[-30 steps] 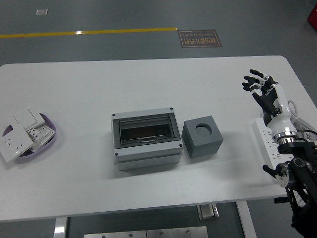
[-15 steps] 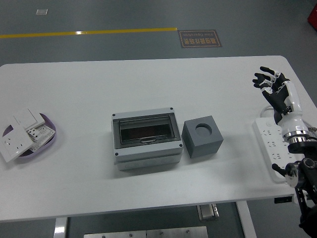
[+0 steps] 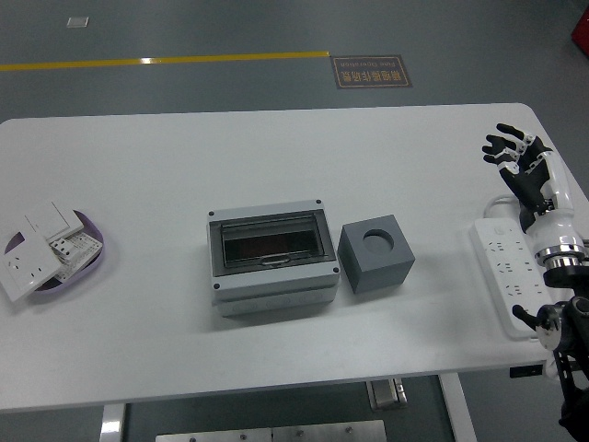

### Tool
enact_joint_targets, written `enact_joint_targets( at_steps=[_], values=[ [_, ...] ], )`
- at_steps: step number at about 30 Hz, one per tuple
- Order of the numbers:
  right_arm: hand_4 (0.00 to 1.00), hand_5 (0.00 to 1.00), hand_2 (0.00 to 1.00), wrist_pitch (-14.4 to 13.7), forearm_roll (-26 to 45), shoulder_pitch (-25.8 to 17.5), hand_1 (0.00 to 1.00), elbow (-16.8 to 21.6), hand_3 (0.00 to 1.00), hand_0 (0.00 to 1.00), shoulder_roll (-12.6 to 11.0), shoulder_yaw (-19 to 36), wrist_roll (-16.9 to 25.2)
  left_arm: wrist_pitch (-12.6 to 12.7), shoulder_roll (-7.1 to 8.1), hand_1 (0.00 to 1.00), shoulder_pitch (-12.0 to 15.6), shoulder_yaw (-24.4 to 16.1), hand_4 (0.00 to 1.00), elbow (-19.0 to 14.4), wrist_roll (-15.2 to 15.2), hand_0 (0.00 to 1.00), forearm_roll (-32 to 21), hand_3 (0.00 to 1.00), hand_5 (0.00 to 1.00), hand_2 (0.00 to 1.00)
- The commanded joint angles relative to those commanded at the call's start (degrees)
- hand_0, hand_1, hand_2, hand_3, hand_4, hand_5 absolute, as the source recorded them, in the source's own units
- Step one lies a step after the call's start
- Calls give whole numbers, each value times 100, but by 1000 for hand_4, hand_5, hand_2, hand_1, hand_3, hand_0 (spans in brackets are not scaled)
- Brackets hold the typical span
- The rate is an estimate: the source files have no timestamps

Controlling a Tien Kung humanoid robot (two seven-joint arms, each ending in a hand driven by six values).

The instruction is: Pick up the cylinder from the cube,place it in the box,flap close box

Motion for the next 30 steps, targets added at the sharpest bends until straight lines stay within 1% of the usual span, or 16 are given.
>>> enact_joint_targets(
  at_steps=[7,9,10,13,21,22,27,30],
  values=[
    [719,359,671,-17,245,23,642,-6,675,692,7,-57,139,-25,-82,662,2,104,720,0,11,635,10,673,300,581],
    [719,359,671,-12,296,20,642,-21,675,692,3,-77,148,-29,-90,662,-1,129,720,0,4,635,0,673,300,581],
    [719,330,671,-10,319,22,648,-29,679,695,0,-89,151,-30,-92,662,-2,141,720,0,0,635,-8,673,300,581],
    [719,330,671,-6,352,53,648,-40,679,695,-6,-108,156,-33,-96,662,-2,151,720,0,-1,635,-5,673,300,581],
    [720,319,671,-9,340,111,649,79,679,699,1,-135,163,-32,-139,662,-1,149,720,0,-25,635,-10,672,300,581],
    [719,333,675,-9,335,110,649,93,678,701,3,-141,160,-33,-150,662,0,161,720,0,-37,635,-26,672,301,581],
    [719,333,675,-2,341,98,649,134,678,701,6,-174,147,-39,-202,662,-6,212,720,0,-72,635,-62,672,301,581],
    [716,332,675,7,362,83,650,177,675,702,-24,-217,137,-54,-219,662,-10,327,720,0,-108,635,-126,671,302,581]
  ],
)
